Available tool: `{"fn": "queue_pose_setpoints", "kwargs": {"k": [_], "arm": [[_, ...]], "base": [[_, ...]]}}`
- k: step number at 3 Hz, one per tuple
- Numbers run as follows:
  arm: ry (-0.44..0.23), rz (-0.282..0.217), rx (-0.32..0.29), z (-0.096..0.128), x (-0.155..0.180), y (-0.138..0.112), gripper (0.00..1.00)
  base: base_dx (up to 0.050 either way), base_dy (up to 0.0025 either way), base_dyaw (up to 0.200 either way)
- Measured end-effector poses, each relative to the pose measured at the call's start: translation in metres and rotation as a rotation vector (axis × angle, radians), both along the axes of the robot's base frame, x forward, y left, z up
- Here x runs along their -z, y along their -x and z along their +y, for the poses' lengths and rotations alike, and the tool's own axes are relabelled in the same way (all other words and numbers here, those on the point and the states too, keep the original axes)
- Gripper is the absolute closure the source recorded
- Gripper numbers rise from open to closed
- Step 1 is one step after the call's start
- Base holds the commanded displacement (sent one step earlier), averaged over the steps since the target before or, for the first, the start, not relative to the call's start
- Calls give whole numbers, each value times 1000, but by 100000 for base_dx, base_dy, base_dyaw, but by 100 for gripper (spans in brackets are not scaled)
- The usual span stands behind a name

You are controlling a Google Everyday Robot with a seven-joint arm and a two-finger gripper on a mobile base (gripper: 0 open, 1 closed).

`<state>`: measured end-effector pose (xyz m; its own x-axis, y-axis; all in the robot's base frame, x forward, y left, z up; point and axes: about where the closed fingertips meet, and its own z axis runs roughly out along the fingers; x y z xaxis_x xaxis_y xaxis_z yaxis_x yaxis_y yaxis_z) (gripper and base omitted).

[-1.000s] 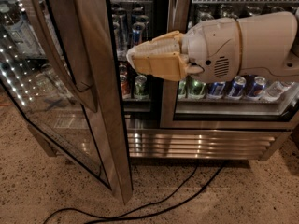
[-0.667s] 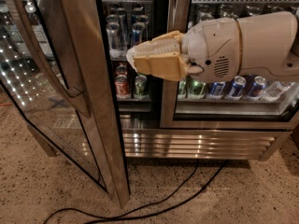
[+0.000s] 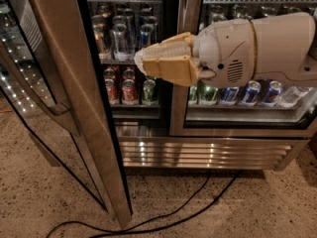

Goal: Open left fridge door

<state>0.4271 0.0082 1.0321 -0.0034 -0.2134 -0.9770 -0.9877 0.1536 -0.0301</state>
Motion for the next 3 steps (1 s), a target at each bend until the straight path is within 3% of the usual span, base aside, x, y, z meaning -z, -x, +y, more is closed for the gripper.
{"fn": "queue_pose_setpoints", "kwargs": {"k": [1, 2, 3], "arm": [[0, 0, 0, 0, 0, 0, 11], [0, 0, 0, 0, 0, 0, 0], [0, 0, 0, 0, 0, 0, 0]], "base": [[0, 0, 0], [0, 0, 0], [0, 0, 0]]}}
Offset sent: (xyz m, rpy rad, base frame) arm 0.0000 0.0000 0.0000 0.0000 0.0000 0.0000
